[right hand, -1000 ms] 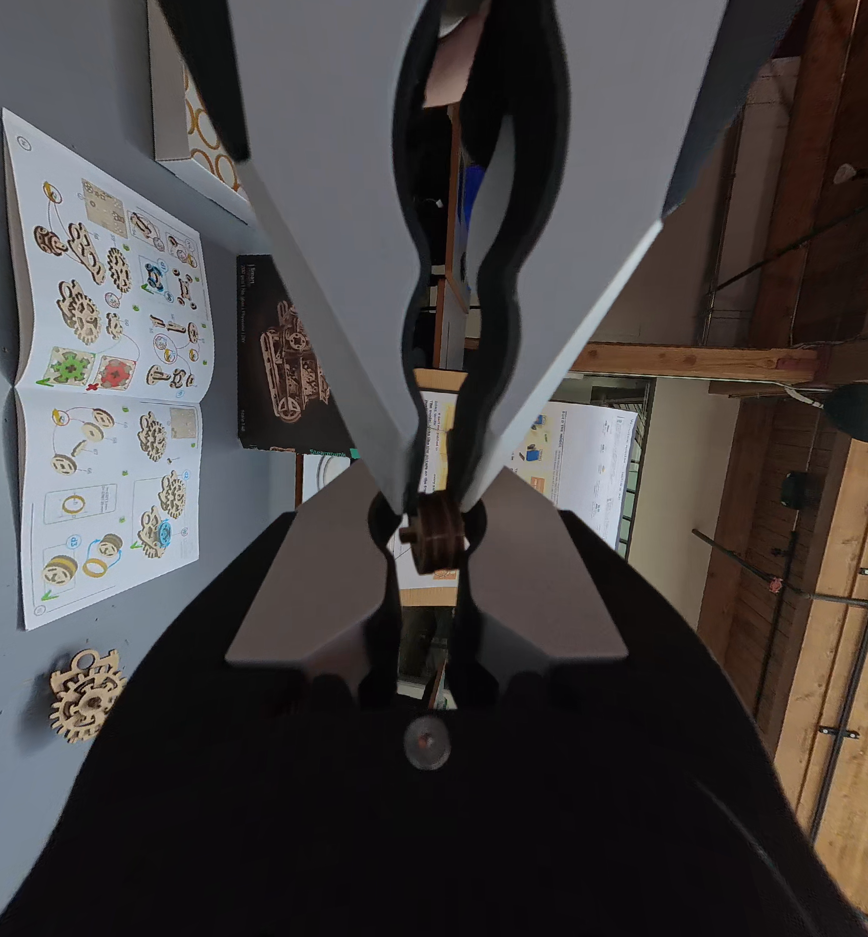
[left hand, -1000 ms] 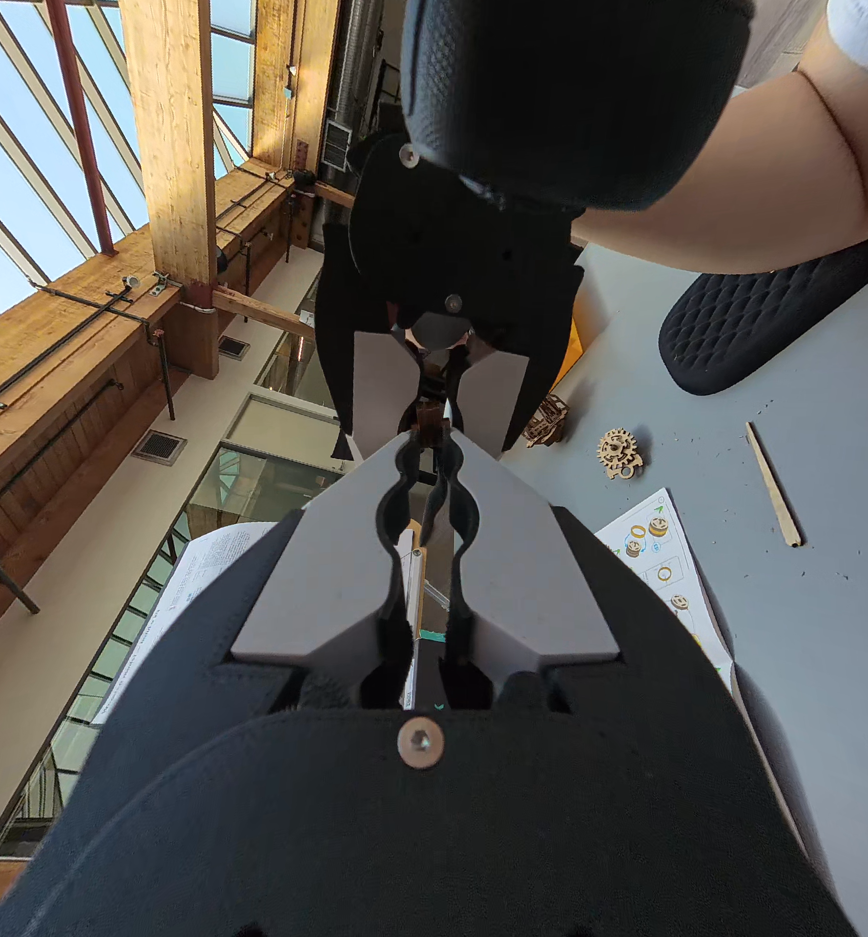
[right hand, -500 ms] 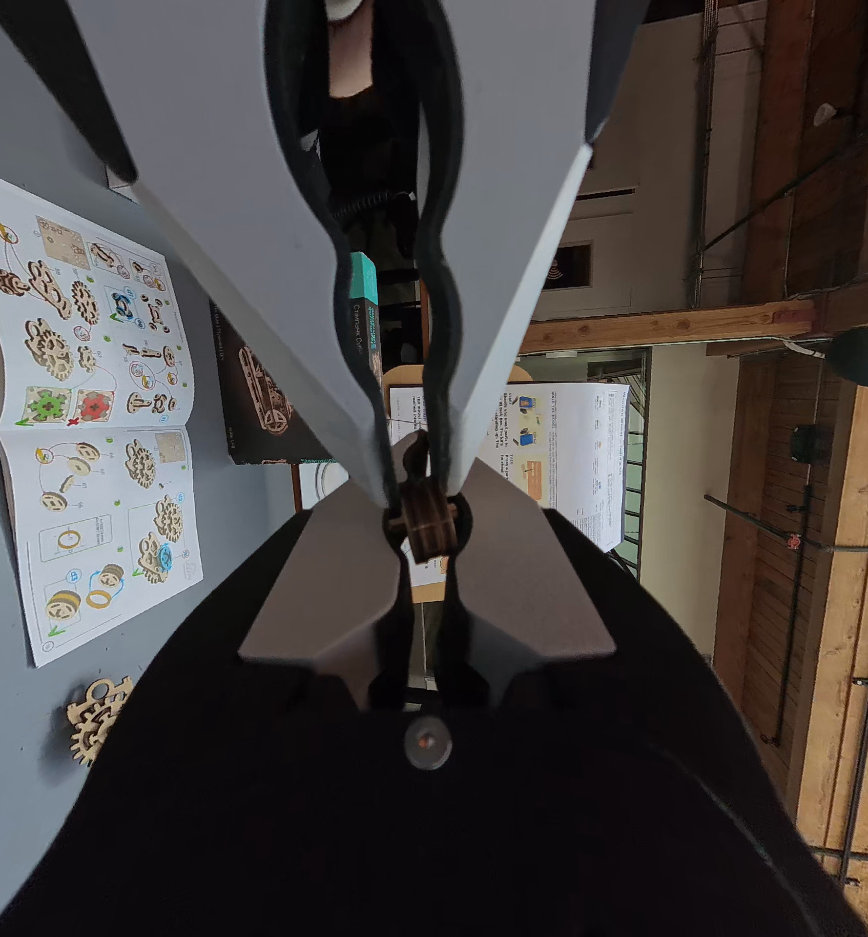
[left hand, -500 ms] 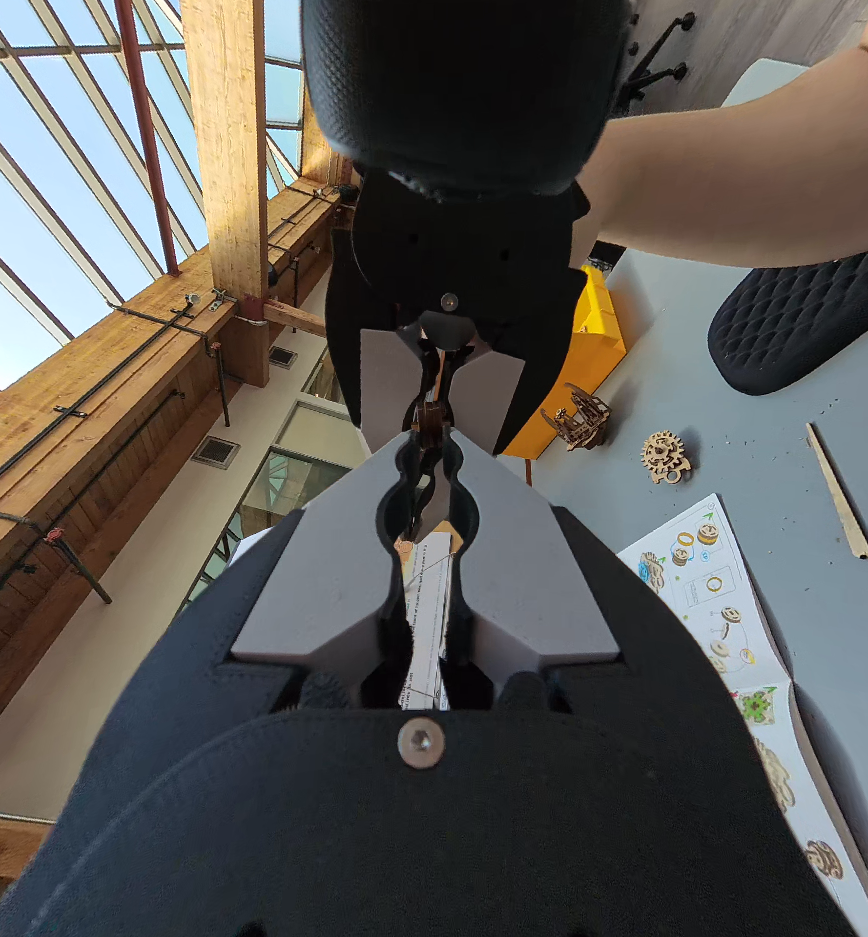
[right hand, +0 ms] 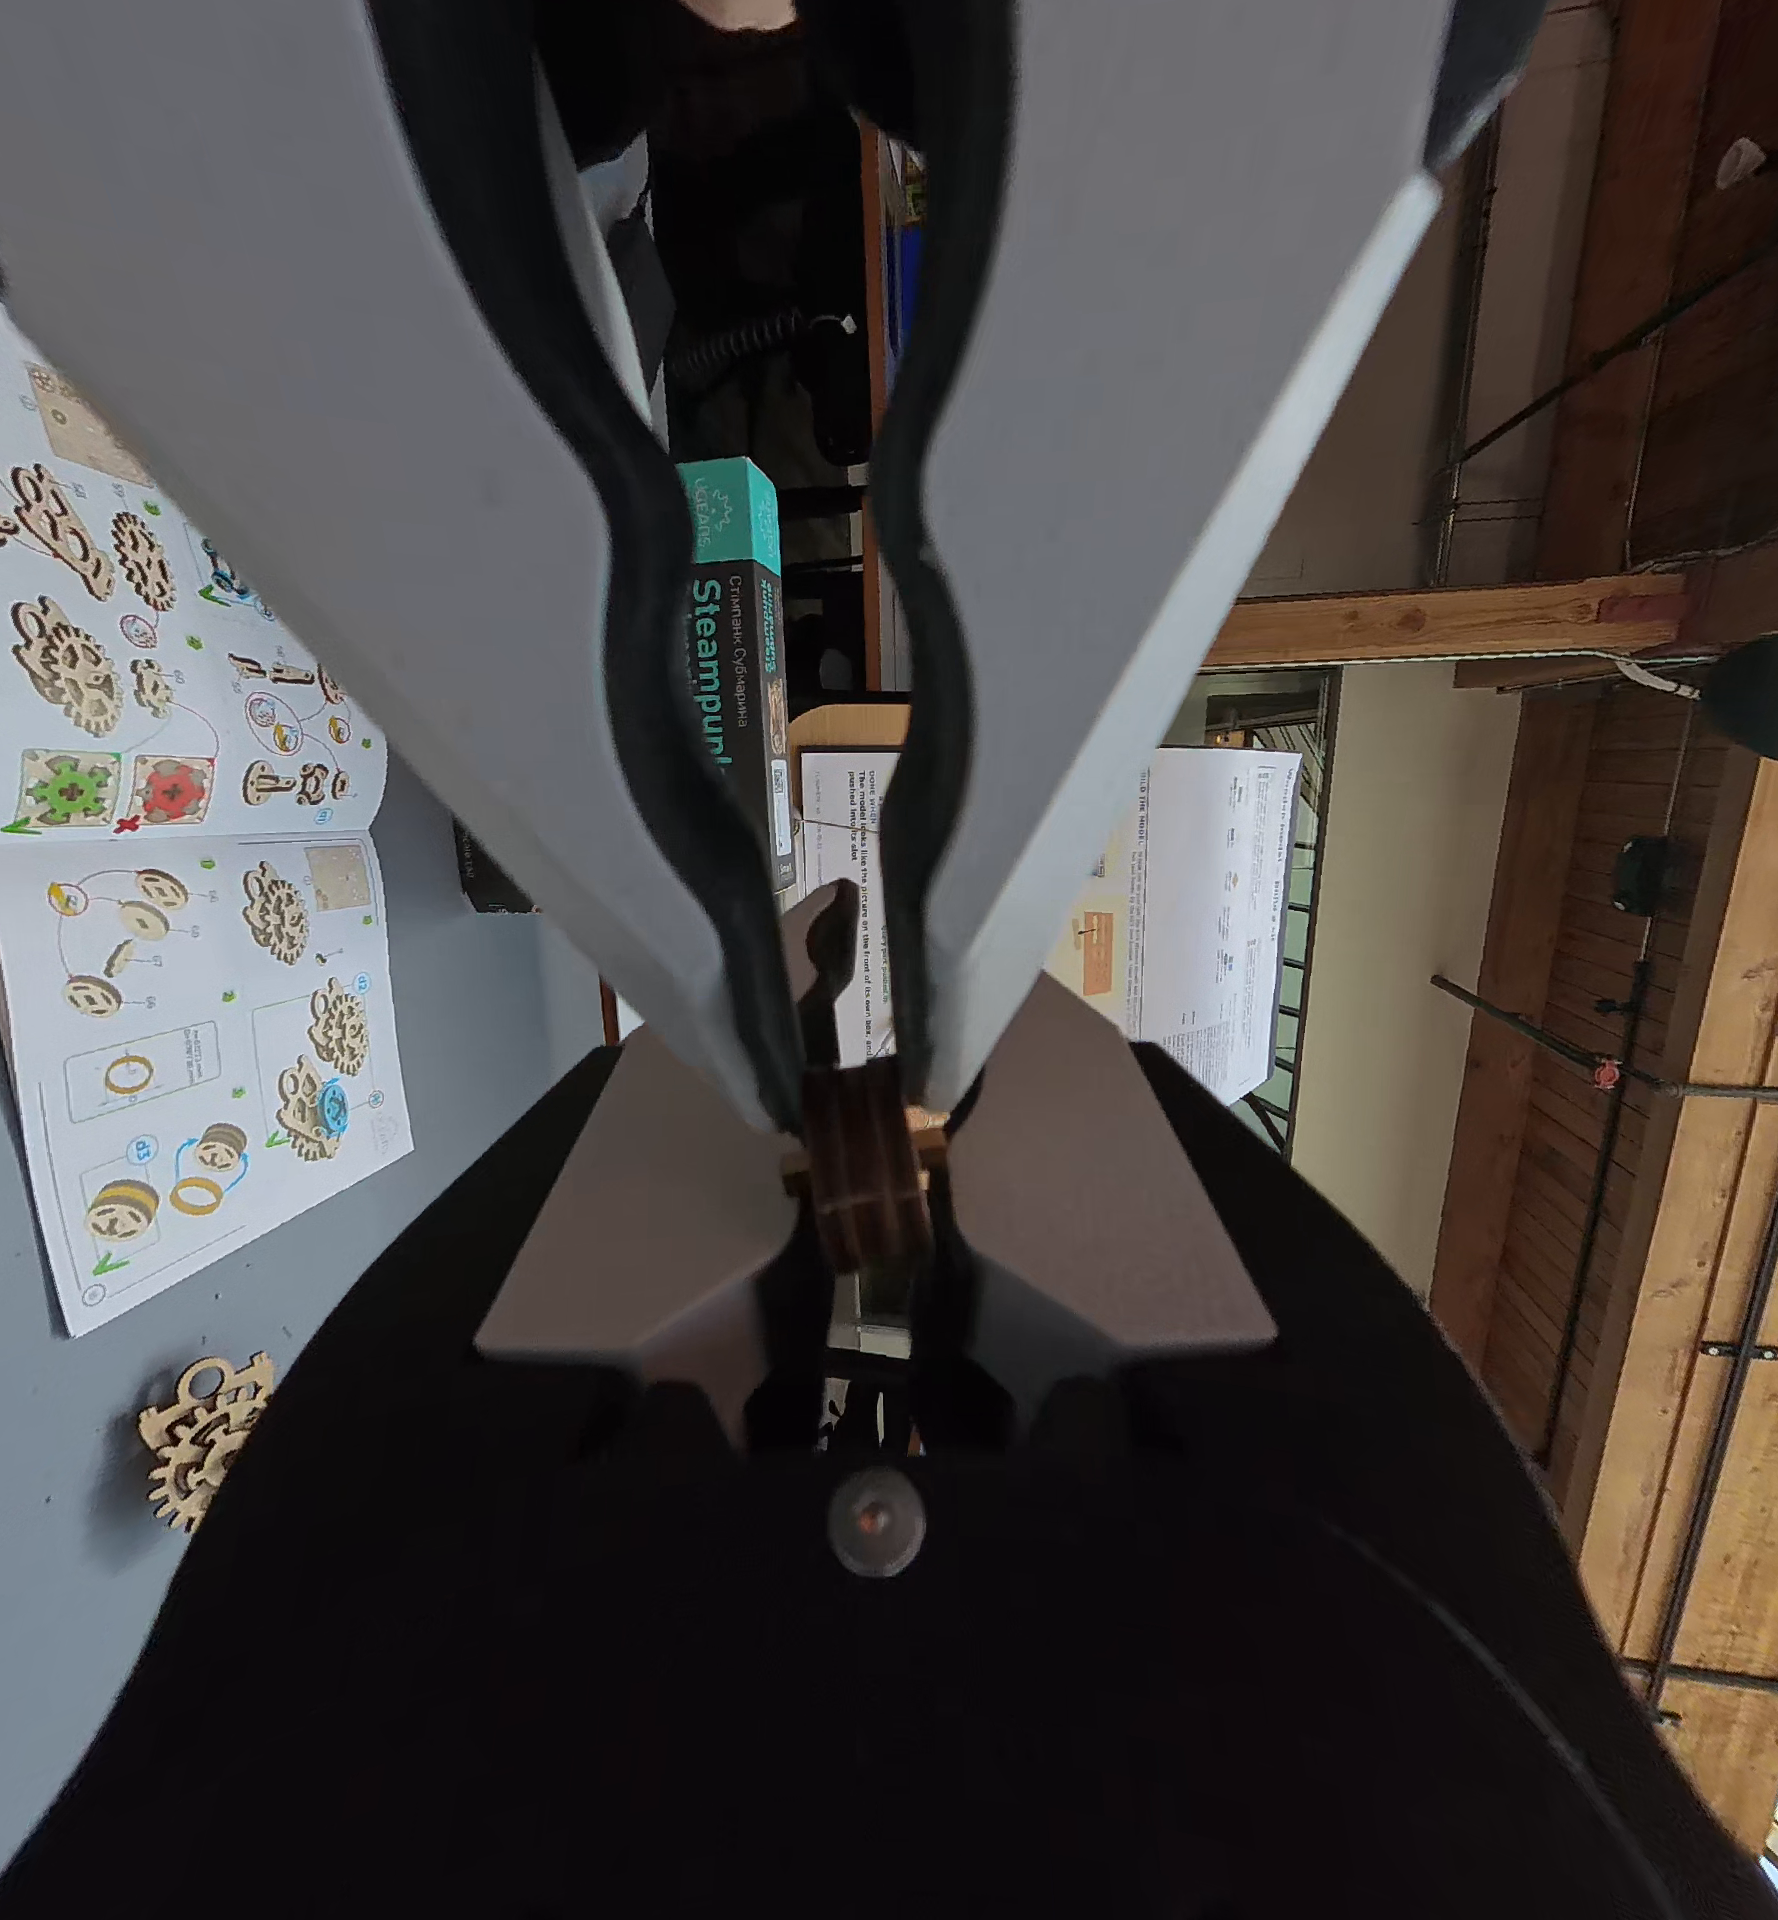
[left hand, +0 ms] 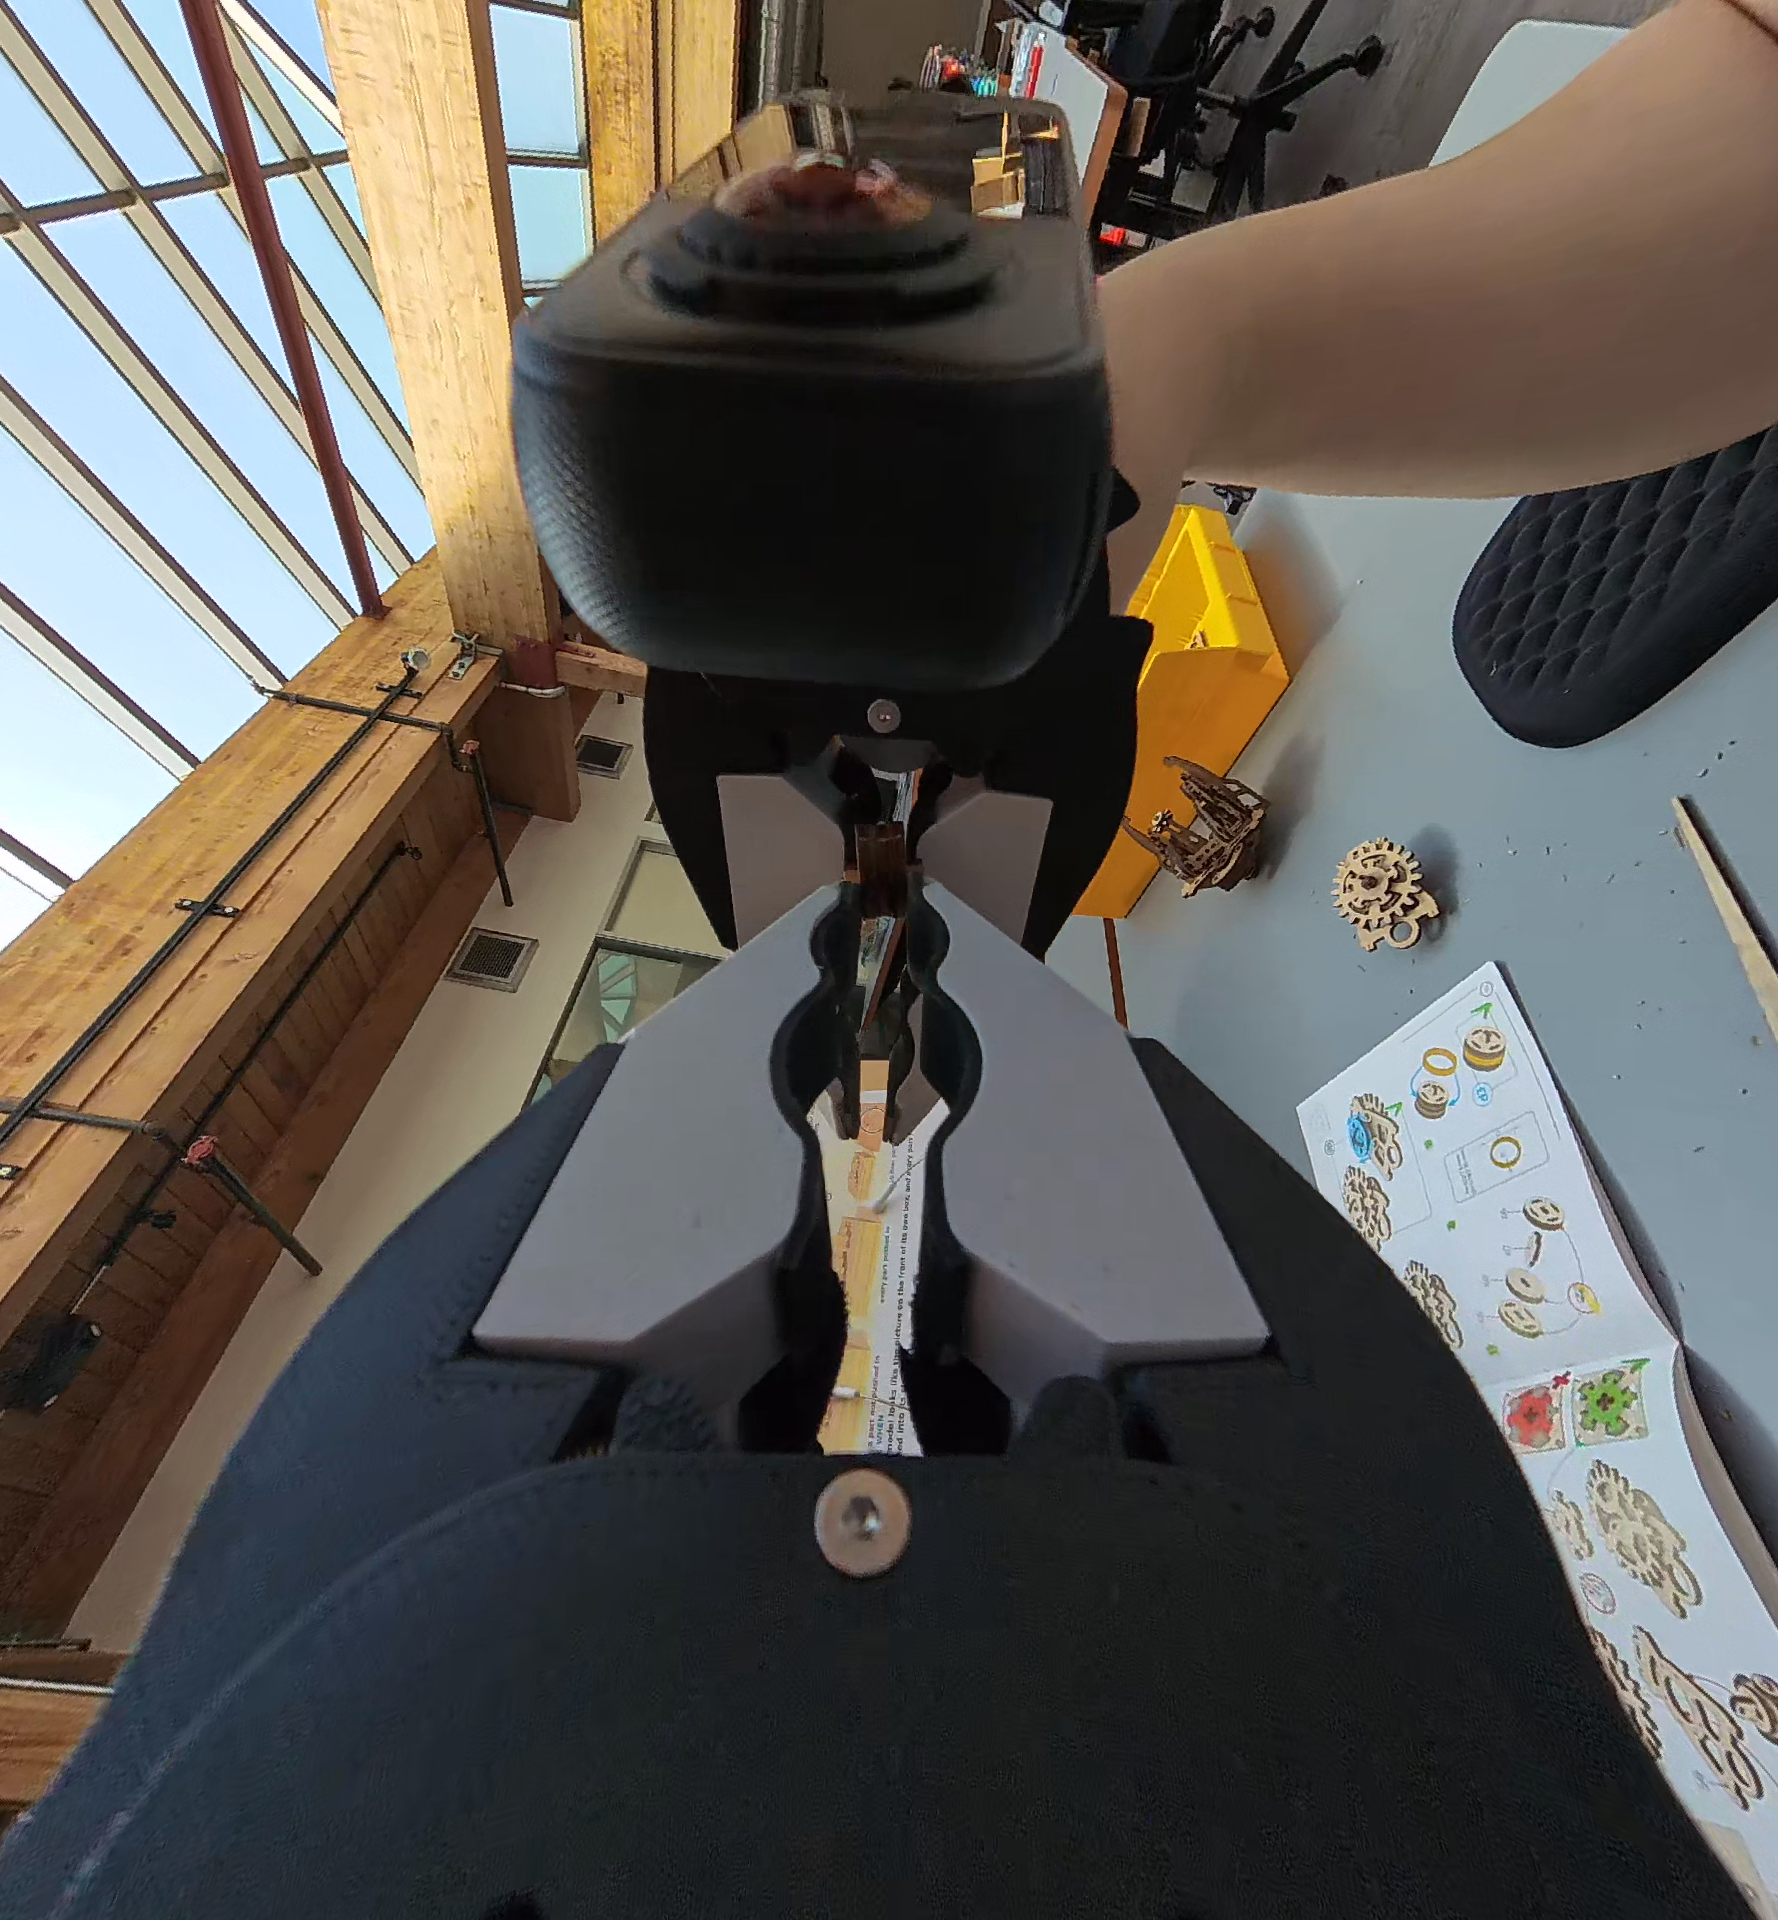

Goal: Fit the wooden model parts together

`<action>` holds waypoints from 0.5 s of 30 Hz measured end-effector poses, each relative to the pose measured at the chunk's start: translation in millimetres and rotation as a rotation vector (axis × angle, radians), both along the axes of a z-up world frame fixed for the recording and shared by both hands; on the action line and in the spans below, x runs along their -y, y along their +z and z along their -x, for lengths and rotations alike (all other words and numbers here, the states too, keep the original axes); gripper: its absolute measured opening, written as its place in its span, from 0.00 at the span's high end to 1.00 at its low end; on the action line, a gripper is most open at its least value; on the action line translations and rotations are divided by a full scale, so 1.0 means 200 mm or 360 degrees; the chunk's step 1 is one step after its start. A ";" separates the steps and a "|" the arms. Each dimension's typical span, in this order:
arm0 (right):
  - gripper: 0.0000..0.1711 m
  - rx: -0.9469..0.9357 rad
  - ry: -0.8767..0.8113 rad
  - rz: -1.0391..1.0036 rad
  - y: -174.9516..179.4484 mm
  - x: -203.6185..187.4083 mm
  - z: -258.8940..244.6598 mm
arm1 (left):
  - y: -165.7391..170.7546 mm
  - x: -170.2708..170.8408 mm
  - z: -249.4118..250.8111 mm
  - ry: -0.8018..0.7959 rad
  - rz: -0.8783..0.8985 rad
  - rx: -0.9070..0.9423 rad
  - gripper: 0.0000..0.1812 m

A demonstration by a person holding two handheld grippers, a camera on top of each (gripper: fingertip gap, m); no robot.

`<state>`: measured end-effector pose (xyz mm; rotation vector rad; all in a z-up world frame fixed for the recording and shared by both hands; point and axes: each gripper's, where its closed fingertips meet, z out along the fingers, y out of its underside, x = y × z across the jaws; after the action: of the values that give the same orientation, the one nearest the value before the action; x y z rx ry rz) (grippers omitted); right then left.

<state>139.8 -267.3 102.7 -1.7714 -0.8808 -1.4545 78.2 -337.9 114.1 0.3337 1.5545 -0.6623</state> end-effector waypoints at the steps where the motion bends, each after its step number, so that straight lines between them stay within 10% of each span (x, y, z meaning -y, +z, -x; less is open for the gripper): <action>1: 0.97 -0.0001 -0.0007 -0.0005 0.00 0.00 0.00 | 0.00 0.00 0.00 -0.0002 0.0004 0.0005 0.97; 15: 0.99 -0.0236 -0.0048 -0.0016 -0.03 -0.03 -0.04 | 0.02 -0.03 -0.04 0.0016 0.0188 -0.0161 0.96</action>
<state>147.2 -262.2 96.6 -1.8656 -0.7722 -1.3242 85.5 -331.9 118.7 0.2064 1.6038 -0.7694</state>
